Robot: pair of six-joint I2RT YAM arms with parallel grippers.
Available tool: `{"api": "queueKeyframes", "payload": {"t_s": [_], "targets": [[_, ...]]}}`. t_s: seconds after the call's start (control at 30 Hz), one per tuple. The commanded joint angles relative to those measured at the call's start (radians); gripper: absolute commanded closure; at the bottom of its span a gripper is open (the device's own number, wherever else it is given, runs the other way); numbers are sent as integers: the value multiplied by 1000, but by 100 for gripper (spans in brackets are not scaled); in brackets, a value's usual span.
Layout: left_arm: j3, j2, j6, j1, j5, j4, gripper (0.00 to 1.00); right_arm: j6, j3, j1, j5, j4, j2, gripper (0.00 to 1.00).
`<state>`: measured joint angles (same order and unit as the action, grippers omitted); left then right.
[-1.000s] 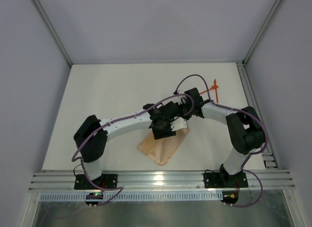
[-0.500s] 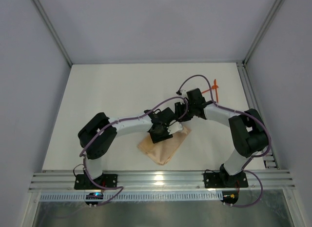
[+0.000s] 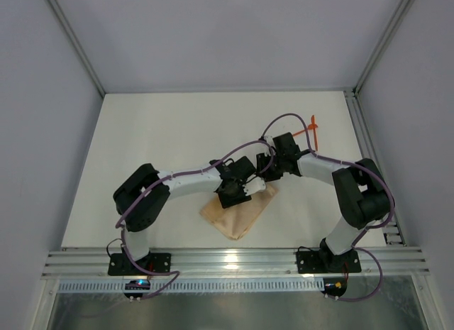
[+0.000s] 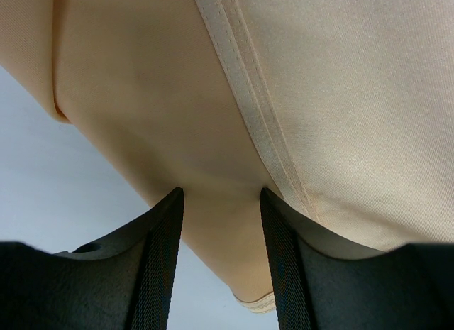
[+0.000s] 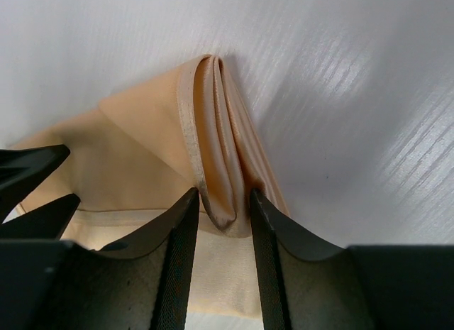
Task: Fold the napkin into a case and place the utensils inside
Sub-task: Fold the lower triangle-folded napkin at the center of the board.
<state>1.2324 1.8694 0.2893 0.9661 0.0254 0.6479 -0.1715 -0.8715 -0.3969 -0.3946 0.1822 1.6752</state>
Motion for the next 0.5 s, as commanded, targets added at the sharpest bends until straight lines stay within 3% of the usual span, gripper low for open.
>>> {"api": "queueKeyframes", "payload": {"t_s": [0.0,0.17,0.3,0.4,0.47], "targets": [[-30,5,-1,-1,-16,-13,50,1,3,4,43,16,-31,60],[-31,2,1,-1,-16,-14,50,3,5,6,22,17,-28,61],[-1,-3,17,0,-13,2,49,-3,0,6,2,13,-11,88],[64,-19,31,3,-22,79,48,-5,-7,9,-9,8,-8,96],[122,-35,56,17,-22,161,47,-5,-14,15,-16,0,-3,97]]}}
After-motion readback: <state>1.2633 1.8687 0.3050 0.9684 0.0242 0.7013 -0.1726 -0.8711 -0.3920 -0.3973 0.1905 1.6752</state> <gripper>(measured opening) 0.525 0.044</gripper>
